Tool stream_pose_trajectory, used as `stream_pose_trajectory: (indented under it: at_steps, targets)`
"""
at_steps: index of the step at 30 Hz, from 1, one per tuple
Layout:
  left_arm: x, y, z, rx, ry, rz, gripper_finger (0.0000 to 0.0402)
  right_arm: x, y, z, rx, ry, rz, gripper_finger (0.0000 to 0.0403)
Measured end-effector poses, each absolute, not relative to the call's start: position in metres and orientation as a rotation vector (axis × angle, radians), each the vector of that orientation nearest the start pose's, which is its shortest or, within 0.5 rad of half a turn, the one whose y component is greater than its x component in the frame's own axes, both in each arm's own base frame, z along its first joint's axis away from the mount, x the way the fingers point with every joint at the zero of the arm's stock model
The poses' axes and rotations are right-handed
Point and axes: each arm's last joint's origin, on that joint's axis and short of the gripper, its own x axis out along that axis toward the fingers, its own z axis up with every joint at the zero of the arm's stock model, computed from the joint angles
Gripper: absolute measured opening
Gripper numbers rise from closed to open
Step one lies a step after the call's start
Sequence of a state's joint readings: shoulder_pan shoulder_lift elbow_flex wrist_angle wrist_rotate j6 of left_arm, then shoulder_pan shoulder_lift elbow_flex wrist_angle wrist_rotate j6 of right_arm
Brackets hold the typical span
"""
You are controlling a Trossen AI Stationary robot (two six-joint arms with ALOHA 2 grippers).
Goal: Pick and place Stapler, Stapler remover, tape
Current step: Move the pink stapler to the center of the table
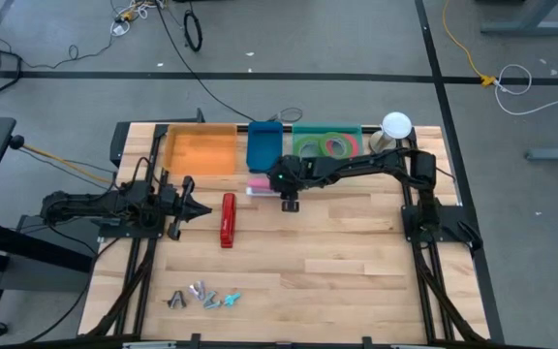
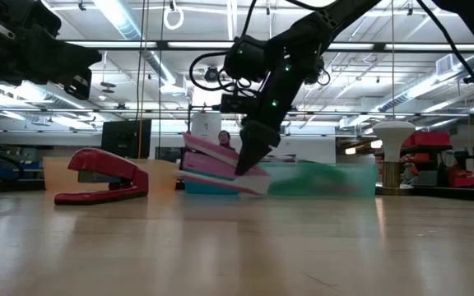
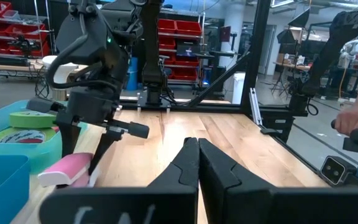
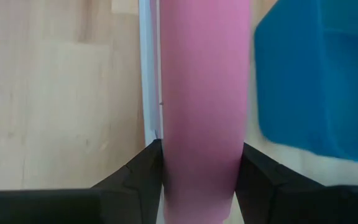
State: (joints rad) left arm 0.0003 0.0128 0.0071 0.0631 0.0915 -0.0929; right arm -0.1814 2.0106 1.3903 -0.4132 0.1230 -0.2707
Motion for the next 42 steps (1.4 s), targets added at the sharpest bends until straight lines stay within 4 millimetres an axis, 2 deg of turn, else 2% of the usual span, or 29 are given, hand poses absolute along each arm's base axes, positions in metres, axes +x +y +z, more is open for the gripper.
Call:
stream_pose_trajectory:
  at_steps: [26, 29, 36, 42]
  targets:
    - [0.098, -0.003, 0.171, -0.090, -0.053, -0.093, 0.0003, 0.410, -0.077, 0.167, -0.213, 1.053, -0.127, 0.0164]
    - [0.098, -0.003, 0.171, -0.090, -0.053, -0.094, 0.0003, 0.413, -0.075, 0.175, -0.219, 1.055, -0.126, 0.0164]
    - [0.098, -0.003, 0.171, -0.090, -0.053, -0.094, 0.0003, 0.429, -0.080, 0.212, -0.223, 0.961, -0.142, 0.0164]
    - [0.098, -0.003, 0.171, -0.090, -0.053, -0.094, 0.0003, 0.431, -0.080, 0.217, -0.221, 0.945, -0.143, 0.0164]
